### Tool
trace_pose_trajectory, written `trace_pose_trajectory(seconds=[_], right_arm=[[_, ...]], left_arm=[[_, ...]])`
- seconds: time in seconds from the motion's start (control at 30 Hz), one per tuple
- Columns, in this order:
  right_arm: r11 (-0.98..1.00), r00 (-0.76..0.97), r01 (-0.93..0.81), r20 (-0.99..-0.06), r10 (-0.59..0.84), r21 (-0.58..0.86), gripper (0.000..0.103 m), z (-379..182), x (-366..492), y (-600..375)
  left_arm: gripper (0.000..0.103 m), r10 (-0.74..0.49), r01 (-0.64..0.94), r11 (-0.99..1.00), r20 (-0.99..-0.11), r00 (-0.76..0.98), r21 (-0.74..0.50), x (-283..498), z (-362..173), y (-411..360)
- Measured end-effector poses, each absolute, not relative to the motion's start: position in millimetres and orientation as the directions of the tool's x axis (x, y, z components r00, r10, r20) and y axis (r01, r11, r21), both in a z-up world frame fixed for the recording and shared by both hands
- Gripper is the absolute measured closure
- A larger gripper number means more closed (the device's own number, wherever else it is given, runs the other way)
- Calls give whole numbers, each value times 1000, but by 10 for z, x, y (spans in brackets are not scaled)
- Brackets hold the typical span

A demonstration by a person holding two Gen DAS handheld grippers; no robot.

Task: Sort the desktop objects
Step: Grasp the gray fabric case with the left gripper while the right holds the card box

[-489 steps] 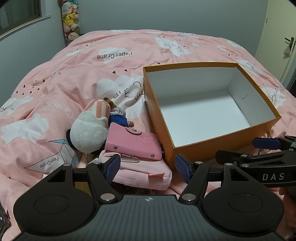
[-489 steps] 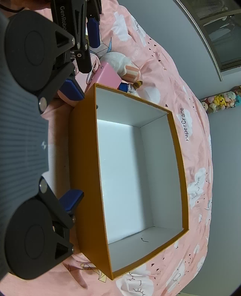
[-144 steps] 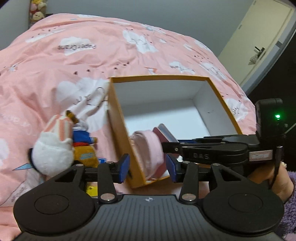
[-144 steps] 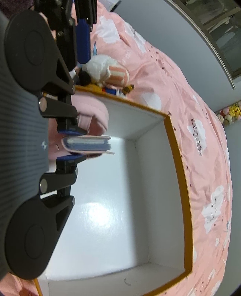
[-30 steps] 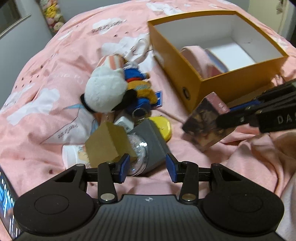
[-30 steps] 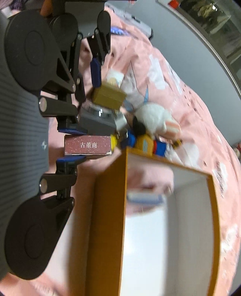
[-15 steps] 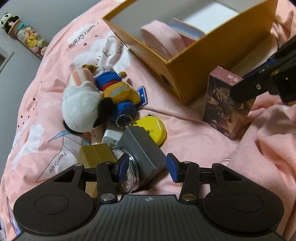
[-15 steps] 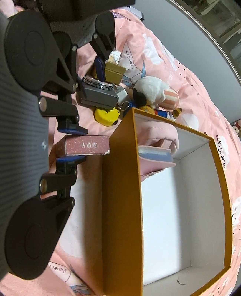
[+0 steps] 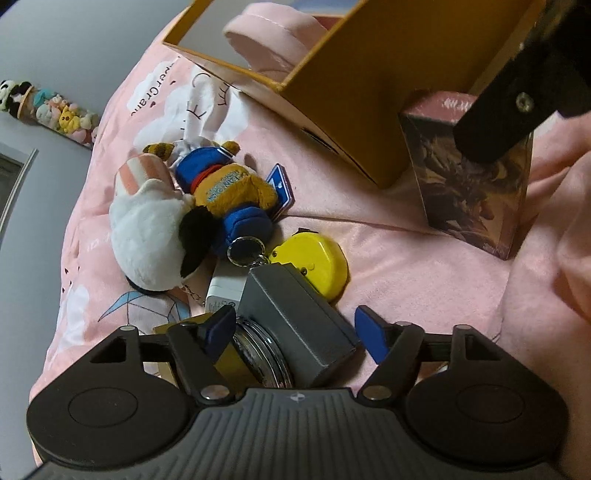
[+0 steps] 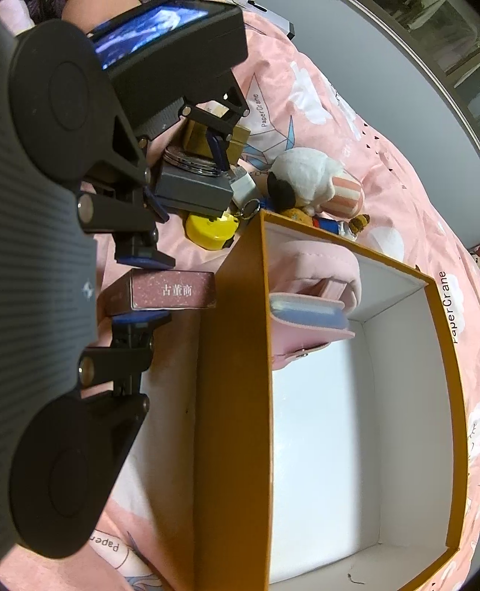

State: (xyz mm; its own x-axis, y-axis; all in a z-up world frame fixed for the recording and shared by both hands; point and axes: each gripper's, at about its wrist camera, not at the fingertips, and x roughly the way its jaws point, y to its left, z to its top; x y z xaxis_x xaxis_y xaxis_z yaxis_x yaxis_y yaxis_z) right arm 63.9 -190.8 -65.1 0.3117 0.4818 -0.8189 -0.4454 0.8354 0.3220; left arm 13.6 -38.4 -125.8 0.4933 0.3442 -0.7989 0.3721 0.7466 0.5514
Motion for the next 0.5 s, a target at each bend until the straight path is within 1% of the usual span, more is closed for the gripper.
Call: trace_pose_trajectory(seconds=[0.03, 0.1, 0.23, 0.27, 0.33, 0.37, 0.4, 0.47, 0.5], right_arm=[[835, 312, -447, -819, 482, 321, 78, -649, 638, -1902], [834, 311, -449, -819, 482, 320, 78, -651, 635, -1900], [834, 312, -449, -819, 482, 320, 78, -652, 632, -1903], [835, 312, -448, -818, 482, 320, 78, -654, 631, -1904], [835, 313, -446, -818, 483, 322, 78, -657, 628, -1907], [835, 313, -445, -817, 484, 323, 78, -658, 626, -1910], [835, 314, -444, -817, 484, 324, 78, -658, 626, -1912], [835, 315, -444, -816, 485, 325, 78, -654, 619, -1916], [835, 315, -443, -816, 485, 326, 78, -653, 618, -1919]], left_arm=[[27, 343, 362, 751, -795, 500, 551, 118, -1226, -370], [36, 346, 342, 755, -783, 517, 560, 75, -1164, -358], [46, 344, 290, 779, -766, 543, 556, 14, -1014, -274], [59, 335, 278, 790, -765, 550, 546, 1, -973, -247], [62, 330, 254, 807, -764, 555, 533, -2, -909, -196], [66, 326, 241, 817, -764, 557, 524, -6, -882, -164], [78, 322, 231, 825, -764, 559, 516, -8, -862, -135], [89, 326, 200, 837, -758, 565, 510, -16, -811, -84], [99, 333, 180, 841, -751, 570, 509, -11, -783, -52]])
